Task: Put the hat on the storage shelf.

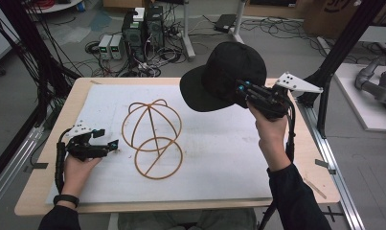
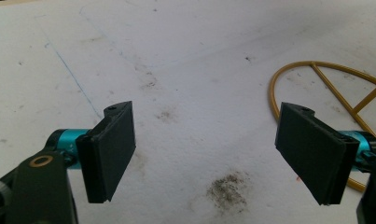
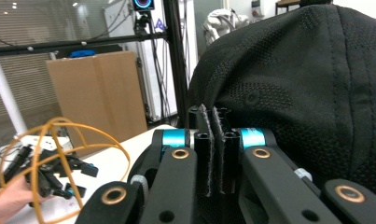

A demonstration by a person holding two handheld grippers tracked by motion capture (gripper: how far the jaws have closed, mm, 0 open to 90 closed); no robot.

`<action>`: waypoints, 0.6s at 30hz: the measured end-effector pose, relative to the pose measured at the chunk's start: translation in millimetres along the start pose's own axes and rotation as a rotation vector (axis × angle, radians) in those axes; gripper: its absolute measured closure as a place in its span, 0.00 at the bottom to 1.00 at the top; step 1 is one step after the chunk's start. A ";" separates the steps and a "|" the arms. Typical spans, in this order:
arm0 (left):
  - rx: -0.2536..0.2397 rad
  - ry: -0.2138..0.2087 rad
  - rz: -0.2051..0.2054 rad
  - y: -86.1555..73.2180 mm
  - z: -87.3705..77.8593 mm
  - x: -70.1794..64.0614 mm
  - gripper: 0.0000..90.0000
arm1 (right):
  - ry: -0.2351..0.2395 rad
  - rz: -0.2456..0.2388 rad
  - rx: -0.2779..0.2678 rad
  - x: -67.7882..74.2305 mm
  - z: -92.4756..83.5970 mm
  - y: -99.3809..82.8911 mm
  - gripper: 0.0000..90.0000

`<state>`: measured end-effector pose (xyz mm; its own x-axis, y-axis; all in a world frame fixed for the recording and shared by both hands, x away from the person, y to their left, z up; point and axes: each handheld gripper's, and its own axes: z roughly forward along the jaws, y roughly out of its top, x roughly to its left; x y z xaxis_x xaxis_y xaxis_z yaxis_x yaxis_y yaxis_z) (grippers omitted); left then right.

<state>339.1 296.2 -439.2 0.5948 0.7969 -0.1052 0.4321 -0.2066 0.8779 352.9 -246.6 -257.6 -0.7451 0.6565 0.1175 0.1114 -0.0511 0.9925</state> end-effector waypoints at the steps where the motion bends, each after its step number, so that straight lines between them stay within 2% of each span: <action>1: 0.001 0.000 -0.001 0.0 0.0 0.0 0.22 | 0.012 0.002 -0.005 2.0 -0.4 3.1 0.99; 3: 0.002 0.000 -0.001 -0.1 0.0 0.2 0.22 | 0.021 0.011 -0.012 3.5 -0.4 4.8 0.99; 8: 0.002 0.000 -0.002 -0.2 -0.2 0.4 0.22 | 0.096 0.032 -0.042 15.6 -0.6 16.6 0.99; 9: 0.002 0.000 -0.002 -0.2 -0.1 0.4 0.22 | 0.096 0.032 -0.042 15.6 -0.6 16.6 0.99; 10: 0.002 -0.001 -0.001 -0.1 0.0 0.3 0.22 | 0.126 0.041 -0.049 20.4 -0.2 19.1 0.99; 12: 0.002 -0.001 0.000 -0.1 0.1 0.2 0.22 | 0.138 0.048 -0.052 22.5 -0.1 20.0 0.99; 15: 0.002 0.000 0.000 -0.1 0.0 0.1 0.22 | 0.199 0.055 -0.070 34.5 1.2 26.0 0.99; 18: 0.003 -0.001 -0.001 -0.2 0.1 0.2 0.22 | 0.224 0.059 -0.076 39.6 1.6 28.1 0.99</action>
<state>339.2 296.4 -439.4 0.5951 0.7966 -0.1060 0.4344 -0.2078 0.8764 327.6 -220.8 -225.1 -0.8671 0.4675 0.1719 0.1157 -0.1465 0.9824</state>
